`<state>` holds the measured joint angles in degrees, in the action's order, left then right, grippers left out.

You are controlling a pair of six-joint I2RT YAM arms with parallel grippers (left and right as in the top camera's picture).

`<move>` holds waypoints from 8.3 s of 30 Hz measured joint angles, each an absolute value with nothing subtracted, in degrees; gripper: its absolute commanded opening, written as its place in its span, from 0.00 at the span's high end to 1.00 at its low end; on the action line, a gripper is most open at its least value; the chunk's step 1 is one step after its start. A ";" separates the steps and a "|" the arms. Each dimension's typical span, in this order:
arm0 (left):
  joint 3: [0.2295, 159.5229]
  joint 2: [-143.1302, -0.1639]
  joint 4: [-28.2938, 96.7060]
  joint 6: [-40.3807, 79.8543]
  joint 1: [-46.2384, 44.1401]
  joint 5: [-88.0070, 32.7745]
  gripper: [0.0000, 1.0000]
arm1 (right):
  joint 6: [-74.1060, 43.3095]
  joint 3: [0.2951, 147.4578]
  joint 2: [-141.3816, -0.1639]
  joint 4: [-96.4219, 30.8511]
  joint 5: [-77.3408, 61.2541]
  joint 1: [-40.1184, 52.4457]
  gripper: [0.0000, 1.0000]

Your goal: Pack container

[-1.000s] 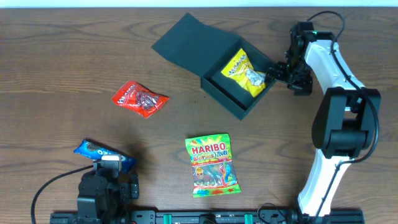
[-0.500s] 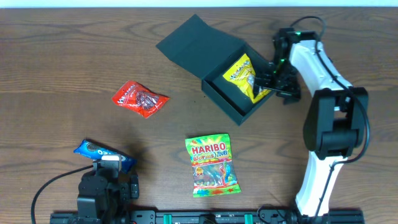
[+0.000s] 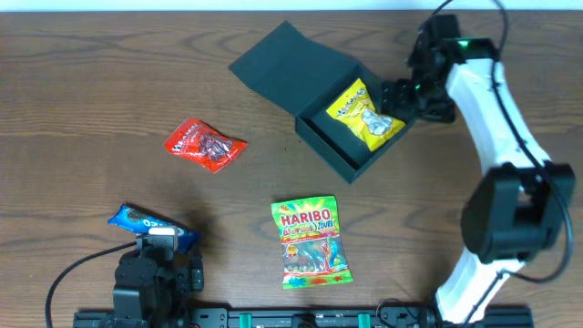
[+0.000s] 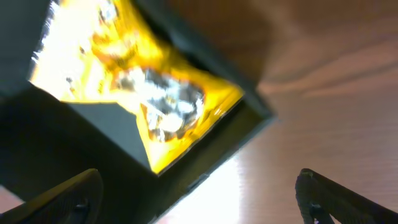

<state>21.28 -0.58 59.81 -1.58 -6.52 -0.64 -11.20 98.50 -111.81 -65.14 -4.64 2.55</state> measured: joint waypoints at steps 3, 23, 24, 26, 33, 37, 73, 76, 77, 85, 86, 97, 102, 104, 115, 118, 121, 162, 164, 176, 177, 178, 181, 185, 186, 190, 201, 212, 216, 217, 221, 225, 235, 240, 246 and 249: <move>21.28 -0.58 59.81 -1.58 -6.52 -0.64 0.05 | -10.31 98.50 -110.41 -63.33 -1.96 -1.28 0.01; 21.28 -0.58 59.81 -1.56 -6.52 -0.62 0.05 | -10.00 98.50 -117.84 -52.34 0.73 -7.38 0.01; 21.28 -0.58 59.81 -1.58 -6.52 -0.64 0.05 | -10.00 98.50 -118.41 -52.25 0.69 -7.20 0.01; 21.28 -0.58 59.79 -1.58 -6.52 -0.64 0.05 | -10.00 98.50 -119.57 -51.92 0.64 -6.92 0.01; 21.28 -0.58 59.79 -1.58 -6.52 -0.62 0.05 | -10.00 98.50 -121.75 -52.12 0.60 -6.92 0.01; 21.28 -0.58 59.81 -1.58 -6.52 -0.64 0.05 | -10.00 98.50 -121.89 -53.43 -0.05 -6.90 0.01; 21.28 -0.58 59.81 -1.58 -6.52 -0.64 0.05 | -5.34 98.48 -121.89 -77.76 -11.31 -1.10 0.01; 21.28 -0.58 59.81 -1.58 -6.52 -0.64 0.05 | -5.37 98.48 -121.89 -75.55 -11.92 0.40 0.01; 21.28 -0.58 59.79 -1.58 -6.52 -0.62 0.05 | -5.37 98.48 -121.89 -74.78 -12.08 0.75 0.01; 21.28 -0.58 59.79 -1.58 -6.52 -0.64 0.05 | -3.77 98.37 -116.71 -71.46 -13.21 1.02 0.01; 21.28 -0.58 59.81 -1.58 -6.52 -0.64 0.05 | -3.07 98.37 -115.28 -71.00 -13.58 1.04 0.01; 21.28 -0.58 59.79 -1.58 -6.52 -0.64 0.05 | 14.72 98.39 -110.76 -61.60 -21.89 6.17 0.01; 21.28 -0.58 59.81 -1.58 -6.52 -0.64 0.05 | 20.25 98.39 -111.00 -56.42 -22.02 7.66 0.01; 21.28 -0.58 59.79 -1.58 -6.52 -0.64 0.04 | 21.63 98.39 -111.11 -54.15 -21.71 7.66 0.01; 21.28 -0.58 59.81 -1.58 -6.52 -0.64 0.05 | 20.91 98.37 -119.57 -47.86 -13.52 7.81 0.01; 21.28 -0.58 59.81 -1.58 -6.52 -0.64 0.05 | 20.27 98.28 -119.63 -46.24 -12.47 8.56 0.01; 21.28 -0.58 59.81 -1.58 -6.52 -0.64 0.05 | 19.88 98.28 -119.66 -45.78 -11.92 9.30 0.01; 21.28 -0.58 59.79 -1.58 -6.52 -0.64 0.05 | -13.32 98.24 -123.07 -54.85 5.61 2.85 0.01; 21.28 -0.58 59.81 -1.58 -6.52 -0.64 0.05 | -13.72 98.24 -123.07 -54.85 5.26 2.96 0.01; 21.28 -0.58 59.79 -1.58 -6.52 -0.62 0.05 | -13.39 98.19 -116.05 -51.94 -0.82 4.86 0.01; 21.28 -0.58 59.81 -1.56 -6.52 -0.64 0.05 | -13.39 98.19 -113.21 -52.40 -1.13 5.13 0.01; 21.28 -0.58 59.81 -1.58 -6.52 -0.62 0.05 | -13.37 98.19 -110.67 -53.01 -1.21 5.32 0.01; 21.28 -0.58 59.79 -1.58 -6.52 -0.64 0.05 | -13.32 98.30 -103.66 -56.38 -1.50 5.87 0.01; 21.28 -0.58 59.79 -1.58 -6.52 -0.64 0.05 | -13.19 98.37 -98.54 -62.37 -1.54 7.51 0.01; 21.28 -0.58 59.79 -1.58 -6.52 -0.64 0.05 | -13.19 98.37 -98.00 -64.10 -1.54 7.81 0.01; 21.28 -0.58 59.81 -1.58 -6.52 -0.64 0.05 | -13.17 98.17 -95.68 -67.55 -0.67 9.10 0.01; 21.28 -0.58 59.79 -1.58 -6.52 -0.64 0.05 | -12.75 85.52 -72.44 -69.28 2.96 11.40 0.01; 21.28 -0.58 59.79 -1.58 -6.52 -0.64 0.05 | -12.56 72.29 -57.98 -67.37 3.90 11.40 0.01; 21.28 -0.58 59.79 -1.58 -6.52 -0.64 0.05 | -12.56 72.25 -58.13 -68.01 3.88 11.40 0.01; 21.28 -0.58 59.75 -1.58 -6.52 -0.62 0.05 | -12.56 72.25 -58.13 -68.27 3.90 11.40 0.01; 21.19 -0.58 59.09 -1.58 -6.52 -0.64 0.05 | -12.56 72.25 -58.11 -68.29 3.88 11.40 0.01; 20.47 -0.58 51.96 -1.58 -6.52 -0.62 0.05 | -12.56 72.23 -58.13 -68.12 3.88 11.40 0.01; 25.85 -0.58 44.82 -1.65 -6.52 -0.36 0.05 | -13.06 72.23 -58.11 -68.36 3.86 11.40 0.01; 25.85 -0.58 41.80 -2.09 -6.52 -1.23 0.05 | -13.47 72.23 -58.13 -68.38 3.86 11.40 0.01; 25.80 -0.58 40.84 3.07 -6.52 -4.73 0.05 | -13.65 72.23 -58.13 -68.38 3.86 11.40 0.01; 25.80 -0.62 39.92 9.74 -6.52 -5.26 0.04 | -13.65 72.23 -58.13 -68.38 3.86 11.40 0.01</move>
